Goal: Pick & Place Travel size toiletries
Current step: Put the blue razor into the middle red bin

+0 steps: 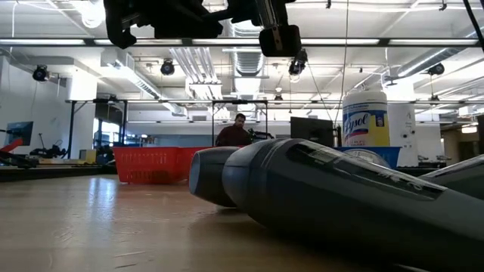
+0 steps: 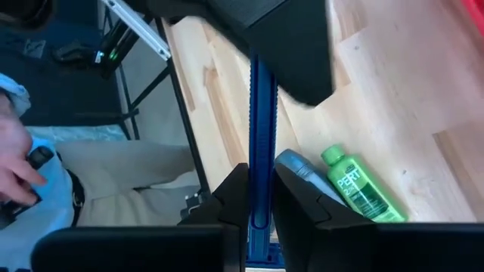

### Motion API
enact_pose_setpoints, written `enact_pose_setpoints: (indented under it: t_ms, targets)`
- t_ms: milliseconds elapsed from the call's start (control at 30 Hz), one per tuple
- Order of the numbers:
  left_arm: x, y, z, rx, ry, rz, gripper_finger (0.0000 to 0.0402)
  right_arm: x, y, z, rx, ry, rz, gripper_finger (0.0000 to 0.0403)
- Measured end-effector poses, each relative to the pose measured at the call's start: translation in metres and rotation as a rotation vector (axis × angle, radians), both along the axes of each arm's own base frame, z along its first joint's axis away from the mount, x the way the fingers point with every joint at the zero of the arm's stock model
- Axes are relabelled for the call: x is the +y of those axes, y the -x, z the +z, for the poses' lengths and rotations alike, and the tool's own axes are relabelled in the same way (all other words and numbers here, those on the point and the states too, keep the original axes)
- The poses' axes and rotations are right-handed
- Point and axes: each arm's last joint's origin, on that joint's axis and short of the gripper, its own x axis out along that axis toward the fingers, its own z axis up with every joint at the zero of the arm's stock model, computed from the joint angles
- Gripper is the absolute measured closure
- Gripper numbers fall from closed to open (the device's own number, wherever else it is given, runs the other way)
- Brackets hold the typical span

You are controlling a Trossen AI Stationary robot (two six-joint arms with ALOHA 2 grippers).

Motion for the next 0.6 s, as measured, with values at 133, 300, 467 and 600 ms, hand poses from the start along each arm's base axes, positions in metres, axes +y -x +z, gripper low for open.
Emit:
enact_pose_setpoints:
  t_ms: [133,300,467,600]
  targets:
    - [-0.0008,0.0000,0.0008,-0.007,0.002,-0.003,0.0316,-0.0019,-0.0002,0.0000,0.004,-0.002,-0.014,0.0360]
    - [-0.0022,0.0004,0.0007,-0.005,0.001,-0.009,0.0278,-0.0024,-0.0002,-0.0001,0.007,-0.005,-0.020,0.0366]
    - [-0.0024,0.0006,0.0004,-0.002,-0.007,-0.013,0.0275,-0.0026,-0.0002,0.0000,0.014,-0.014,-0.031,0.0358]
    - [-0.0024,0.0008,-0.0001,0.003,-0.008,-0.012,0.0313,-0.0024,-0.0002,0.0000,0.019,-0.020,-0.037,0.0354]
